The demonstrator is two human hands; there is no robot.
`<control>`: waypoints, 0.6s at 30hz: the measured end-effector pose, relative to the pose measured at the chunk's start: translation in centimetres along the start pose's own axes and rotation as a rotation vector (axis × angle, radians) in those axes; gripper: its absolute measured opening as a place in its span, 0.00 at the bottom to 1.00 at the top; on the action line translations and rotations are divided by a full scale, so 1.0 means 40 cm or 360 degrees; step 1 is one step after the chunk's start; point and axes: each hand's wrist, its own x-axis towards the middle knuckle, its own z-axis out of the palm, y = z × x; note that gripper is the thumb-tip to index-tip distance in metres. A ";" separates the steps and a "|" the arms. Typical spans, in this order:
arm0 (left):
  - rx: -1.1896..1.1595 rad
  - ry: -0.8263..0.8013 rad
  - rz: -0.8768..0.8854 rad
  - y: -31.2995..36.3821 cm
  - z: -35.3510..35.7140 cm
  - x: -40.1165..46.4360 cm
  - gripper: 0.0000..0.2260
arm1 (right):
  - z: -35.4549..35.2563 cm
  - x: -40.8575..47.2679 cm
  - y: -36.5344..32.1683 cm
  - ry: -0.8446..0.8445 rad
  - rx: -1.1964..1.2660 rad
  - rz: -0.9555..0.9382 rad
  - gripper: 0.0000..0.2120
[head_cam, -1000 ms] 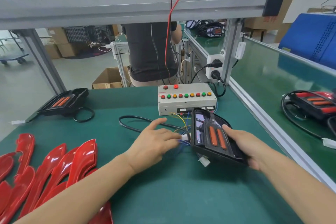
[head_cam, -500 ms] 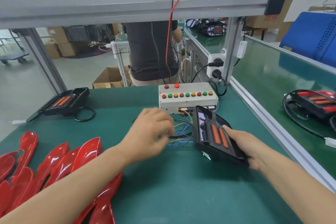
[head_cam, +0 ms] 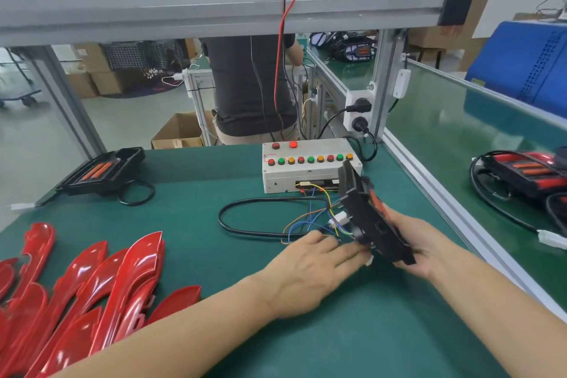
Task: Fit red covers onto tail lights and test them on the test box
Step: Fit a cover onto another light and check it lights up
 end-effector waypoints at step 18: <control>-0.1089 0.0008 -0.0780 -0.186 0.007 -0.231 0.23 | 0.031 -0.035 0.033 0.0211 -0.1472 -0.0448 0.14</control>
